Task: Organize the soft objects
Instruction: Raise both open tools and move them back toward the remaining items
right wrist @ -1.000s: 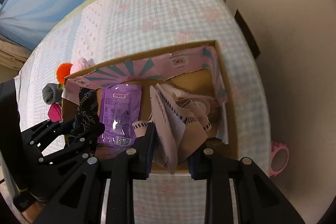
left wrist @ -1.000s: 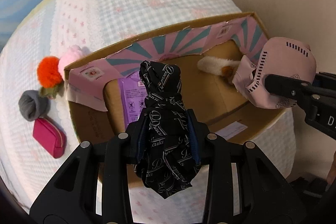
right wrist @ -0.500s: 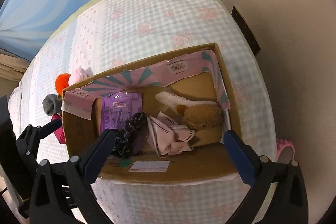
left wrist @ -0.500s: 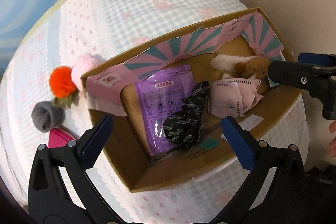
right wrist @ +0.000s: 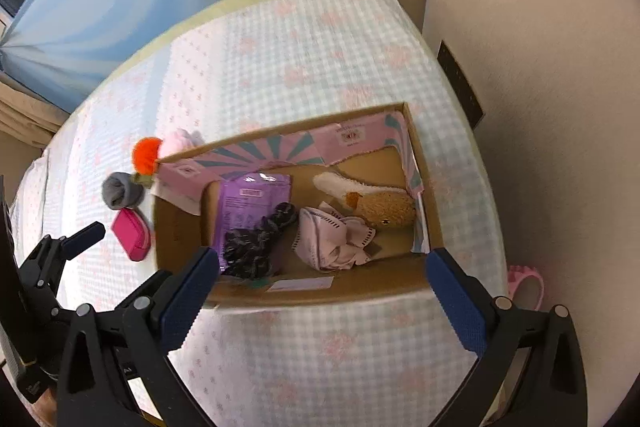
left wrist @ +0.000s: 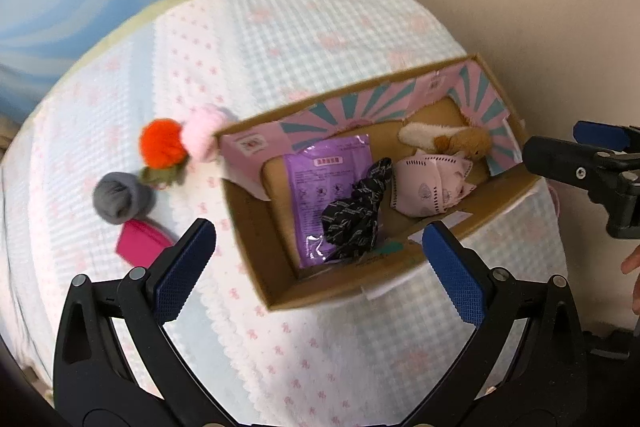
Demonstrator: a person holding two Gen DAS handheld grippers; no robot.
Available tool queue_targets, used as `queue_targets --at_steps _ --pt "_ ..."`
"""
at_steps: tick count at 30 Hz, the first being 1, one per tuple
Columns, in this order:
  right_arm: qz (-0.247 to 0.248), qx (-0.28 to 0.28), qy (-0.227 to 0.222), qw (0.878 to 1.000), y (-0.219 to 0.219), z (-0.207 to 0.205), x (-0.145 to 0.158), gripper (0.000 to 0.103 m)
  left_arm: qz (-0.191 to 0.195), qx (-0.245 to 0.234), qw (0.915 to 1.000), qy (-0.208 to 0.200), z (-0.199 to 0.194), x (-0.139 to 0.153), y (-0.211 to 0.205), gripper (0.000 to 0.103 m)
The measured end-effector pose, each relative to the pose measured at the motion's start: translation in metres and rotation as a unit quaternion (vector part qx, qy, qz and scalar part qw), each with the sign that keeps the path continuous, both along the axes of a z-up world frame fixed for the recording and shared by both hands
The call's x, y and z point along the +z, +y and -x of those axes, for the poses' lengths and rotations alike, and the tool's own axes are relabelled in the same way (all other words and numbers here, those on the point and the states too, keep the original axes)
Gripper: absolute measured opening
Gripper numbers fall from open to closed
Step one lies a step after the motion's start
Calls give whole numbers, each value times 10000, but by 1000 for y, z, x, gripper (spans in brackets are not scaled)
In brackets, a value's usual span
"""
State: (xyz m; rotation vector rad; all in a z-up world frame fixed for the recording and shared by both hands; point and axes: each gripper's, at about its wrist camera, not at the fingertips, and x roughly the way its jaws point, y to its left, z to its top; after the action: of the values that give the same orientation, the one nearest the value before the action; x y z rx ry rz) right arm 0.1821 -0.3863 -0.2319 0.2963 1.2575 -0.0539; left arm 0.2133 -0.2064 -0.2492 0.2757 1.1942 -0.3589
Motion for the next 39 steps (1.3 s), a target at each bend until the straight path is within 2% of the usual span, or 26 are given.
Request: queue_targets --at_steps 9,14,18,22,26,31,34,39 --pt "287 245 -691 9969 36 37 89 103 260 465 9969 -587 46 83 51 103" --pt "417 397 -1179 9913 64 65 137 103 439 810 9913 -942 78 130 87 103" --pt "387 515 -1482 9869 83 78 160 103 524 1088 9854 -1202 100 155 112 103" --pt "608 724 -1663 9815 104 86 169 103 461 1302 9808 -1375 114 164 128 103" --pt "338 908 -1883 9773 120 92 172 103 347 1616 9720 -1670 134 174 152 103" --pt "234 1110 -2049 9722 145 93 178 103 237 1707 9697 -1732 142 181 180 103" --pt "325 1226 -2086 9697 164 90 180 103 374 1789 9679 -1725 138 182 199 103" --pt "387 1041 -2145 9704 189 84 182 103 465 1631 9690 -1798 121 184 228 103"
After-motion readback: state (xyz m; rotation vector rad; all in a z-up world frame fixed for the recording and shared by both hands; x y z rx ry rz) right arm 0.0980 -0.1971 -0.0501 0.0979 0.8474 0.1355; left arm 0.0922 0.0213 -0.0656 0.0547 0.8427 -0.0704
